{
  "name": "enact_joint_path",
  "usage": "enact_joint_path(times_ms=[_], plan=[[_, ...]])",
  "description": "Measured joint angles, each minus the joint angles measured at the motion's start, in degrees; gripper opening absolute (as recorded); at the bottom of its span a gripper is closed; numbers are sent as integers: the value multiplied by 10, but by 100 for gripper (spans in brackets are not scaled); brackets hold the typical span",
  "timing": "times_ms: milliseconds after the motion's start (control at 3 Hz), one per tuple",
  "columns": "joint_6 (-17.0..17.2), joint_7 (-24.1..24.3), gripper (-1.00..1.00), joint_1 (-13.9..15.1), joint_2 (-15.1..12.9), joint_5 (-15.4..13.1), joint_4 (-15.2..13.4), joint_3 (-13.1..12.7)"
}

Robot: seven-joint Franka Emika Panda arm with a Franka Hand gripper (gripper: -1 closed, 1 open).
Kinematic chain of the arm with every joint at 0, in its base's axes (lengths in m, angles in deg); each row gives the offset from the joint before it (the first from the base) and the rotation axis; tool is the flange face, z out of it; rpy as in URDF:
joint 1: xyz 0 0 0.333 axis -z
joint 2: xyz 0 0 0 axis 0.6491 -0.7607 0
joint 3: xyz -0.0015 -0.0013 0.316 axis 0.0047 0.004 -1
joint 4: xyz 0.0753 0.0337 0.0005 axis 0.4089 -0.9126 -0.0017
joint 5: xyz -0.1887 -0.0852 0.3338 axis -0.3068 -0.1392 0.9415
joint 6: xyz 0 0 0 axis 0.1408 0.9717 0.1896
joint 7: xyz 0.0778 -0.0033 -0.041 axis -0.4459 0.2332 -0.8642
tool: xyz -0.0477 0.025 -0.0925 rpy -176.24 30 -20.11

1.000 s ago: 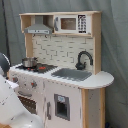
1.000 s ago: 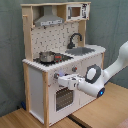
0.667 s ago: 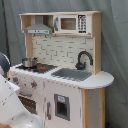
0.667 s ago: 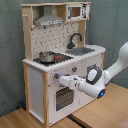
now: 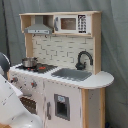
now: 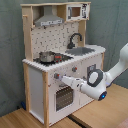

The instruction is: Play with the kitchen

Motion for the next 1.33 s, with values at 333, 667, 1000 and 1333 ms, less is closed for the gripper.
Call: enact_joint_path(times_ms=[333,667,1000,1333], plan=[[14,55,100,-6,0,0,-9,0],[30,117,100,-18,-4,0,-8,0],[50,173,100,-23,-13,0,-11,1],[81,217,100,-23,-23,-5,-33,2]])
